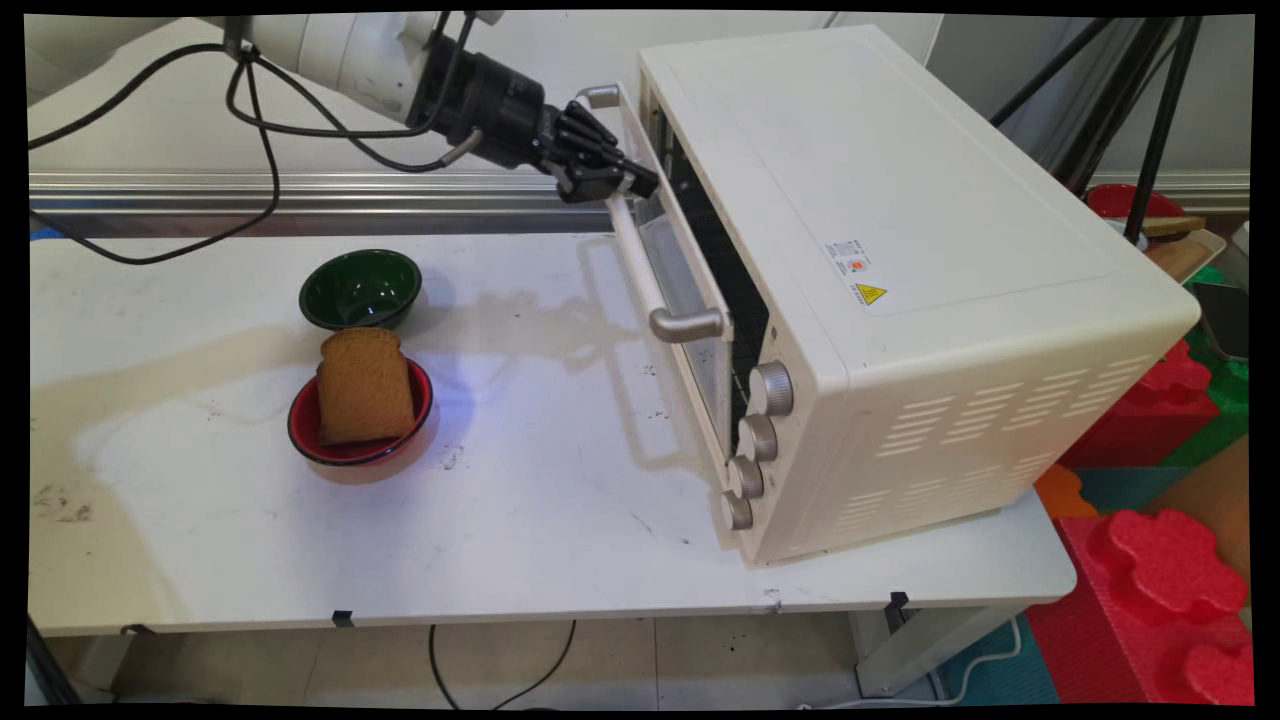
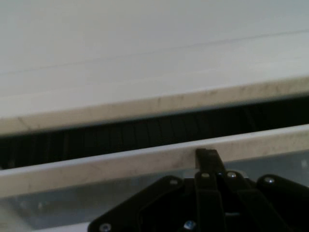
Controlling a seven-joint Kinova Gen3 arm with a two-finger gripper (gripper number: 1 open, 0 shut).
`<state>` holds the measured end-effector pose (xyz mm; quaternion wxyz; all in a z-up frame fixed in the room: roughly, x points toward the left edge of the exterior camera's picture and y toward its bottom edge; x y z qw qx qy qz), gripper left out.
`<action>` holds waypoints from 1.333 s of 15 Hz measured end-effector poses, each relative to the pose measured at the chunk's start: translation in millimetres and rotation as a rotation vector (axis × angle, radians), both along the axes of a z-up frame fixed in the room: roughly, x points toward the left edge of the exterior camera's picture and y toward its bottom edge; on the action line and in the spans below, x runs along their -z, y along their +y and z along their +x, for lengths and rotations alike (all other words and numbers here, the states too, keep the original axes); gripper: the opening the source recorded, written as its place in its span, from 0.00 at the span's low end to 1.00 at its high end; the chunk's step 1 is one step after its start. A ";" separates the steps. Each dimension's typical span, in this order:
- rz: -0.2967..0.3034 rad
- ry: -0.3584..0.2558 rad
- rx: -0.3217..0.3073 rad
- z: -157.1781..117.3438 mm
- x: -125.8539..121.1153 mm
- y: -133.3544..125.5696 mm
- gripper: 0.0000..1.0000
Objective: Open the oven
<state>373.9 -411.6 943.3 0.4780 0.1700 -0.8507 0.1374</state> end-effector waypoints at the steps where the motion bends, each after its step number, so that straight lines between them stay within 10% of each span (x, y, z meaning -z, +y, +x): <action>1: 0.000 -0.007 0.002 2.5 0.2 1.0 0.00; 20: 0.086 -0.213 0.066 73.8 48.7 47.5 0.00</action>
